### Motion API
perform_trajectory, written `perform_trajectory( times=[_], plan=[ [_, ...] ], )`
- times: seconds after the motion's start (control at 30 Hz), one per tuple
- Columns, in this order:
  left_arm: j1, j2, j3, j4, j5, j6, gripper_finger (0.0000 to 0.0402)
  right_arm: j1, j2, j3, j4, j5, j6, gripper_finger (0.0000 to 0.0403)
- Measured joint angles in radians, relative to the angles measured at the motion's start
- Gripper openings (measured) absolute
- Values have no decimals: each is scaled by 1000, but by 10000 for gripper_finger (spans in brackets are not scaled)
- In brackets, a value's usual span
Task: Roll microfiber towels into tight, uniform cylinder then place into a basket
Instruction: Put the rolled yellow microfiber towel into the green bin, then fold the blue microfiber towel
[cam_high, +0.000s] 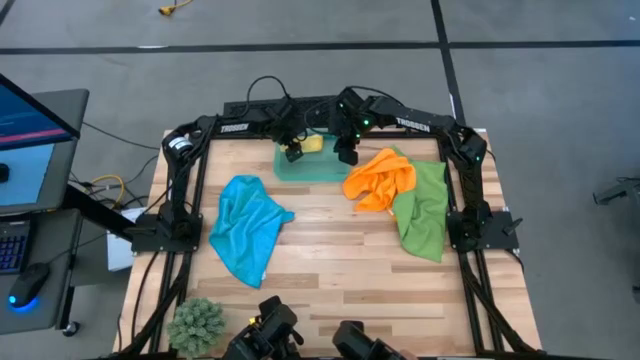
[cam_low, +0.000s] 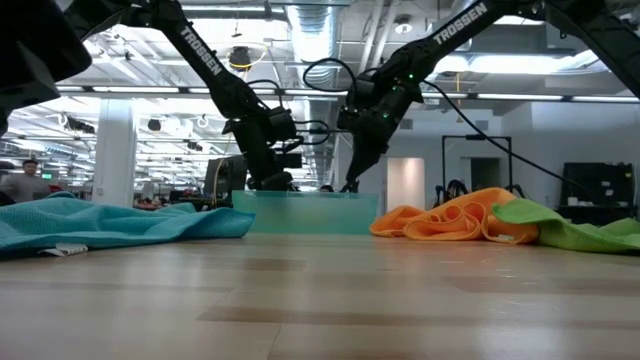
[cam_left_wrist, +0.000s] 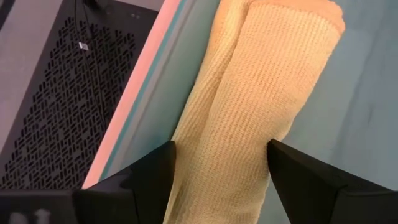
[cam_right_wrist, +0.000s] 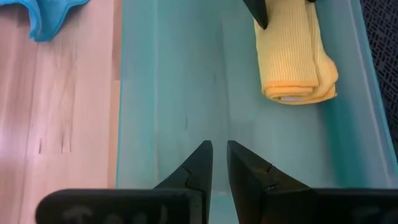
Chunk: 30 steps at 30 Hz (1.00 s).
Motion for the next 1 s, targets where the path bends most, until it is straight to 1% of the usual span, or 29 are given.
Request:
perform_trajectory(
  times=[0.27,0.47,0.63,0.87,0.93,1.0],
  plan=[
    [-2,-11,0,-7,19,1,242,-8,0,0,-45,2,-8,70],
    [-7,-65,0,-48,19,9,242,-8,0,0,-46,2,-23,70],
    [-8,-134,0,-123,20,14,242,-10,-3,0,-85,2,-26,70],
    [-40,-265,1,-242,26,-5,242,-15,-55,0,-196,-2,-22,70],
    [-62,-305,-7,-284,49,-21,242,-14,-86,-22,-224,-4,-18,69],
    [-86,-351,-42,-284,68,-35,242,-5,-127,-65,-212,-3,-17,64]
  ],
)
